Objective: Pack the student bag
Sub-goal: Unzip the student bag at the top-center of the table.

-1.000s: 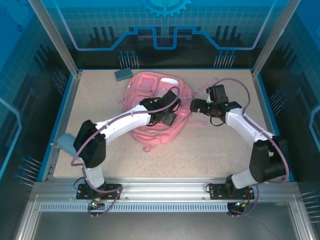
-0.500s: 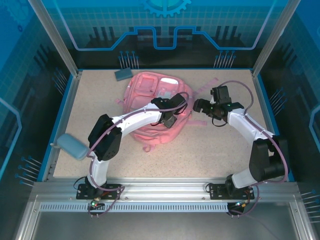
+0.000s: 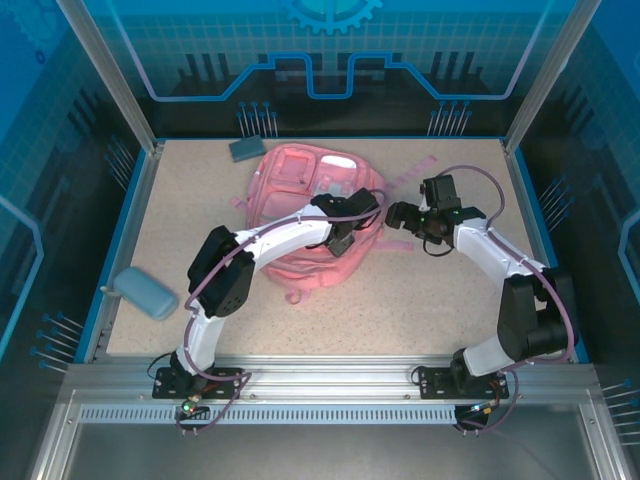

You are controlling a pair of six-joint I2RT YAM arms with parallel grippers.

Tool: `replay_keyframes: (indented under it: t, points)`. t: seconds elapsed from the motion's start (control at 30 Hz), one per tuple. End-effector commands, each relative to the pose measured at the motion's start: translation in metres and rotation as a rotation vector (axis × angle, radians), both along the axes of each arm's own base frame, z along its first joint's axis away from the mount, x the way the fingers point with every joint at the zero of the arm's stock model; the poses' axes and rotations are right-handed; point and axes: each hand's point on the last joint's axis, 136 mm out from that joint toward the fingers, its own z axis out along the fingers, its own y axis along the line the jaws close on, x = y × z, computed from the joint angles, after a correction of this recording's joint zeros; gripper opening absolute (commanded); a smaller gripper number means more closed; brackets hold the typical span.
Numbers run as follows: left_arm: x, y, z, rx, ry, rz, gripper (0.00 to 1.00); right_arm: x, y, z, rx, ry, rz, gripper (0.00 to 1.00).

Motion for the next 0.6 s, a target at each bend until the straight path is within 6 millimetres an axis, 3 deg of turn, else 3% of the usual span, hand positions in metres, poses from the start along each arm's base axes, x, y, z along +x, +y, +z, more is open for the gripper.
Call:
replay_keyframes:
  t: [0.0,0.23,0.33,0.57]
  points:
    - [0.005,0.008,0.005,0.047,-0.017,0.013,0.43,0.001,-0.001,0.0,0.025,0.003,-0.006,0.91]
    - [0.004,-0.002,0.052,-0.113,-0.102,-0.001,0.11,0.005,0.01,0.022,-0.021,-0.047,0.169,0.9]
    - [0.001,-0.004,0.068,-0.178,-0.135,-0.018,0.01,0.007,0.028,0.037,0.025,-0.085,0.283,0.89]
    - [-0.002,0.008,0.088,-0.251,-0.207,-0.028,0.0,0.018,0.07,0.054,0.192,-0.138,0.45,0.89]
